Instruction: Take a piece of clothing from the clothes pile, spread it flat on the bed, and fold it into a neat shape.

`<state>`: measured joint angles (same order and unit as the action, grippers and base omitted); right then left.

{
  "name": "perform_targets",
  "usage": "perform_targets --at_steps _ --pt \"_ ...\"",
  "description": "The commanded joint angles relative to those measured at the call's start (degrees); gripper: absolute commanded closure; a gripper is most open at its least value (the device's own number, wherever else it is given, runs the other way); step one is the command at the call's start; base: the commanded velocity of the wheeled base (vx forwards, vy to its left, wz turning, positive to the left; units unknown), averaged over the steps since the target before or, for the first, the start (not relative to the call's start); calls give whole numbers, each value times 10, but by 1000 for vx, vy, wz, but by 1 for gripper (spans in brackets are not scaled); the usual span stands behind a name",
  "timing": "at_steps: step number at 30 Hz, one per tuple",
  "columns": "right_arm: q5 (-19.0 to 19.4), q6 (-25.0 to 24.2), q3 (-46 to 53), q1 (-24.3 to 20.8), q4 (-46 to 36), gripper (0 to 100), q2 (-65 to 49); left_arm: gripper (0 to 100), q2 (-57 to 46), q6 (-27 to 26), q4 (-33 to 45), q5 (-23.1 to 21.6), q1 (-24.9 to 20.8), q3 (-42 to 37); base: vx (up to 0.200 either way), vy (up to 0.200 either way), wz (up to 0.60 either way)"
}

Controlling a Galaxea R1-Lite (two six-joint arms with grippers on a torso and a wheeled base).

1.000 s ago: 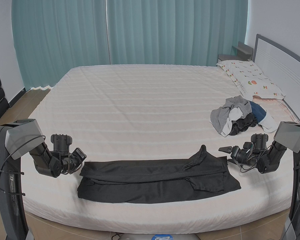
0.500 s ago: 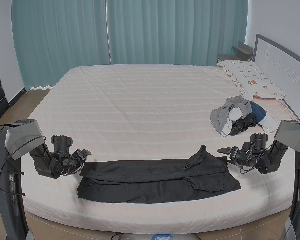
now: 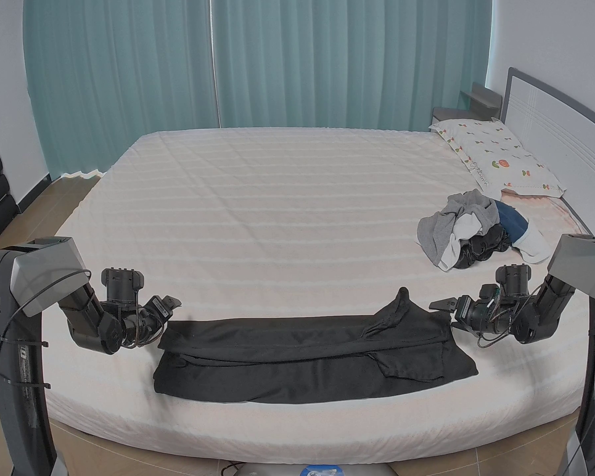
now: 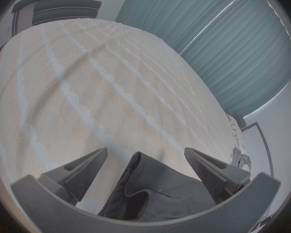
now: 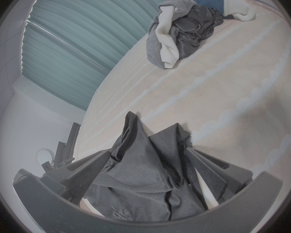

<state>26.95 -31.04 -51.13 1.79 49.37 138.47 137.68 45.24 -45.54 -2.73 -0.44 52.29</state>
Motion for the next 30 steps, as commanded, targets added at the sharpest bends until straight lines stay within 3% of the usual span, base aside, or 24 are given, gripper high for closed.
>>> perform_targets --at_steps 1,13,14,21,30 --pt "0 0 -8 -5 1 0 8 0 1 0 0 0 0 4 0 0 0" --pt "-1 -1 -71 -5 -27 0 52 0 1 0 0 0 0 7 0 0 0" --pt "-4 -1 -75 -5 -27 100 53 0 1 0 0 0 0 7 0 0 0" --pt "-39 -10 -100 -1 -27 100 65 0 -1 3 0 -1 0 8 0 0 0" --pt "-41 -35 -101 1 -24 100 64 0 9 -2 4 -1 -18 26 0 0 0"
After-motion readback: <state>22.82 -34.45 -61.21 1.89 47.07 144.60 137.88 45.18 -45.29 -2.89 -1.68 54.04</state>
